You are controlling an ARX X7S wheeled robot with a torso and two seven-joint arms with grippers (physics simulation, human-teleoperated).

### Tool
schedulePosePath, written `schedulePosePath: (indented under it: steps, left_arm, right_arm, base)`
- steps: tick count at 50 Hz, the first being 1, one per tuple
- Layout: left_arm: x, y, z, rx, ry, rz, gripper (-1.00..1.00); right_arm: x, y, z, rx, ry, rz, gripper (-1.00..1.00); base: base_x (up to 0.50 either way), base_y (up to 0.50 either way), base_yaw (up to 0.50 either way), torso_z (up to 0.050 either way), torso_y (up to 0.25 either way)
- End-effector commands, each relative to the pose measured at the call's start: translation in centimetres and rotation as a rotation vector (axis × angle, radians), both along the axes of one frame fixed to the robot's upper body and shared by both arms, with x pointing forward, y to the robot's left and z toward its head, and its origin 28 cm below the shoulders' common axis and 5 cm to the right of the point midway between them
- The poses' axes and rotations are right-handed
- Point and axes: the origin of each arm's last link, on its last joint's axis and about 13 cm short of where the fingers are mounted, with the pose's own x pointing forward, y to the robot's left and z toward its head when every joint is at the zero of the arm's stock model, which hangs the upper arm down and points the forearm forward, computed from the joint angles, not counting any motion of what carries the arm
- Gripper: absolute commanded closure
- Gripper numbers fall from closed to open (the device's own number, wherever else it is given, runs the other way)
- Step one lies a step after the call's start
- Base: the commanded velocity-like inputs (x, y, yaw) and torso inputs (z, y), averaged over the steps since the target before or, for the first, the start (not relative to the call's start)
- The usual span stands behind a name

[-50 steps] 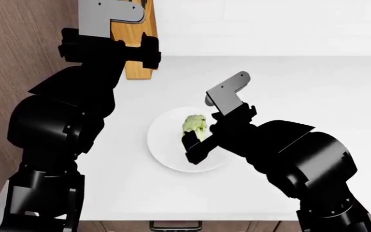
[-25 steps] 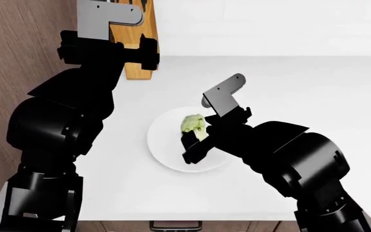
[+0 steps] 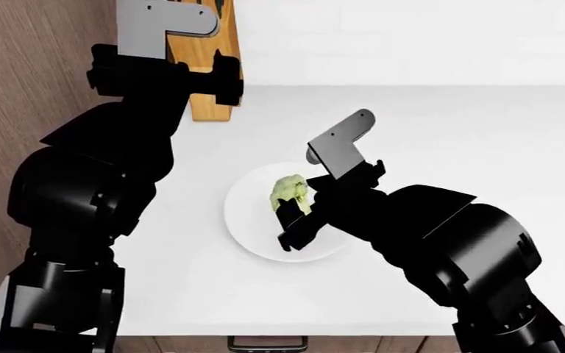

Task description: Place the broccoli on the rack of the oven.

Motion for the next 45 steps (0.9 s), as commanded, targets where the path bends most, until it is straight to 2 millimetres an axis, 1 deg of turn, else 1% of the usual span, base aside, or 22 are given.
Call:
schedulePosePath:
  steps: [1,4,11,18,24,35,37,38,45]
  left_arm:
    - [0.1,0.1,0.1,-0.005,-0.003,0.0,-1.0]
    - [-0.2,0.0,0.1,-0.005,-0.004,-0.002,-1.0]
    - [0.0,0.2,0.0,-0.011,-0.003,-0.001,-1.0]
    - [-0.5,0.1,0.2,-0.013,-0.006,-0.002,-1.0]
    - [-0.4,0.0,0.3,-0.015,-0.007,-0.005,-1.0]
    - [-0.2,-0.1,0.4,-0.027,-0.015,-0.02,-1.0]
    - [-0.4,-0.1,0.4,-0.029,-0.016,-0.022,-1.0]
    - [-0.8,-0.2,0.6,-0.029,-0.018,-0.022,-1.0]
    - [-1.1,-0.3,0.7,-0.038,-0.026,-0.034,-1.0]
  right_arm:
    - [-0.5,-0.1,0.7,-0.031,-0.028,0.002,1.0]
    - [-0.6,-0.2,1.1,-0.028,-0.048,-0.014,1.0]
    - [-1.0,-0.4,1.4,-0.032,-0.066,-0.03,1.0]
    - [-1.7,-0.4,2.2,-0.034,-0.092,-0.039,1.0]
    - [-2.2,-0.6,2.7,-0.039,-0.117,-0.048,1.0]
    - [-3.3,-1.5,4.6,-0.022,-0.196,-0.142,1.0]
    - [-3.5,-1.6,4.8,-0.022,-0.202,-0.145,1.0]
    - [-3.6,-1.7,5.0,-0.02,-0.209,-0.155,1.0]
    - [-3.8,-2.3,5.8,-0.006,-0.234,-0.216,1.0]
  base:
    - [0.0,0.0,0.0,0.0,0.0]
    - [0.0,0.0,0.0,0.0,0.0]
    - [0.0,0.0,0.0,0.0,0.0]
    - [0.0,0.0,0.0,0.0,0.0]
    - [0.0,0.0,0.0,0.0,0.0]
    - [0.0,0.0,0.0,0.0,0.0]
    - [0.0,0.0,0.0,0.0,0.0]
    - [0.0,0.0,0.0,0.0,0.0]
    - [0.0,0.0,0.0,0.0,0.0]
